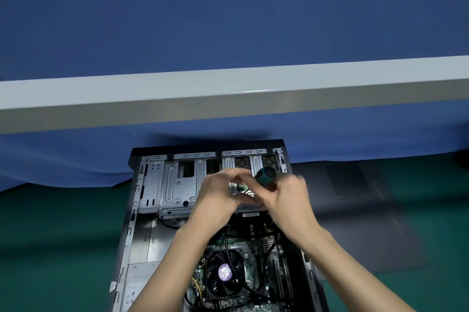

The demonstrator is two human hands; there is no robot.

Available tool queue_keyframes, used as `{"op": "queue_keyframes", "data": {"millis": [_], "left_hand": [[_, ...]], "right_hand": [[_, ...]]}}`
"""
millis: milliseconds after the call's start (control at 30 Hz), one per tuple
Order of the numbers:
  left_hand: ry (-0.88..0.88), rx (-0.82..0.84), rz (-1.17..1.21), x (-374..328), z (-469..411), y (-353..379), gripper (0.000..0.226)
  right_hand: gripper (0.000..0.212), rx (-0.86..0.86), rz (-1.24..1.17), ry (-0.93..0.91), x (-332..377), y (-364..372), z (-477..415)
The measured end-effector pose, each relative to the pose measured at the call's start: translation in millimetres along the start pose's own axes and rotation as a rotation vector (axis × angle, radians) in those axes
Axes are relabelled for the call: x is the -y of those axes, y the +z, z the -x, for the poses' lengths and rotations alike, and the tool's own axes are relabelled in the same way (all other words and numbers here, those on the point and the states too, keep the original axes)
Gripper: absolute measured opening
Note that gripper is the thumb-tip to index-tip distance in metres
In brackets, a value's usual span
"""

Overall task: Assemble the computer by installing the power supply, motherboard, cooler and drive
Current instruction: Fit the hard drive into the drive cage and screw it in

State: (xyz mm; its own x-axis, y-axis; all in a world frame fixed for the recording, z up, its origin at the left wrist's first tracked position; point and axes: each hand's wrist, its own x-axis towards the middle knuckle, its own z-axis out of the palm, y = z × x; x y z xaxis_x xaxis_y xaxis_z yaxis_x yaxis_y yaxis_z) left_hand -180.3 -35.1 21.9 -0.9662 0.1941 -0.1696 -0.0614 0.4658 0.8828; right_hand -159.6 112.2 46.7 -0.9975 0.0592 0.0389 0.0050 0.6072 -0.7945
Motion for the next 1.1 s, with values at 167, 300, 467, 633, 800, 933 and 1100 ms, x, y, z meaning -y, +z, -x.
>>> {"op": "queue_keyframes", "data": {"millis": [167,300,467,633,800,933,1100], "left_hand": [[0.056,-0.048,0.012,-13.1,2.7,-0.1,0.032],[0.014,-0.049,0.014,-15.5,1.3,-3.2,0.041],[0.018,0.070,0.152,-20.1,4.0,-10.3,0.039],[-0.160,0.015,0.421,-29.5,1.9,-8.1,0.022],[-0.070,0.018,0.294,-29.9,4.9,-11.0,0.023],[-0.113,-0.080,0.343,-32.5,6.9,-3.3,0.032],[-0.055,0.010,0.285,-29.6,7.7,-5.7,0.024]], "right_hand": [[0.064,0.019,0.294,0.061,7.3,-0.4,-3.2],[0.064,0.073,0.278,0.047,18.8,-9.8,-7.0],[0.022,0.172,0.215,-0.220,32.7,-25.1,-18.5],[0.049,0.167,0.414,-0.151,48.8,-24.2,-31.5],[0.033,0.287,0.365,-0.200,51.5,-28.3,-34.9],[0.054,0.227,0.536,-0.135,59.0,-27.7,-36.3],[0.037,0.294,0.409,-0.185,56.4,-30.9,-36.3]]}}
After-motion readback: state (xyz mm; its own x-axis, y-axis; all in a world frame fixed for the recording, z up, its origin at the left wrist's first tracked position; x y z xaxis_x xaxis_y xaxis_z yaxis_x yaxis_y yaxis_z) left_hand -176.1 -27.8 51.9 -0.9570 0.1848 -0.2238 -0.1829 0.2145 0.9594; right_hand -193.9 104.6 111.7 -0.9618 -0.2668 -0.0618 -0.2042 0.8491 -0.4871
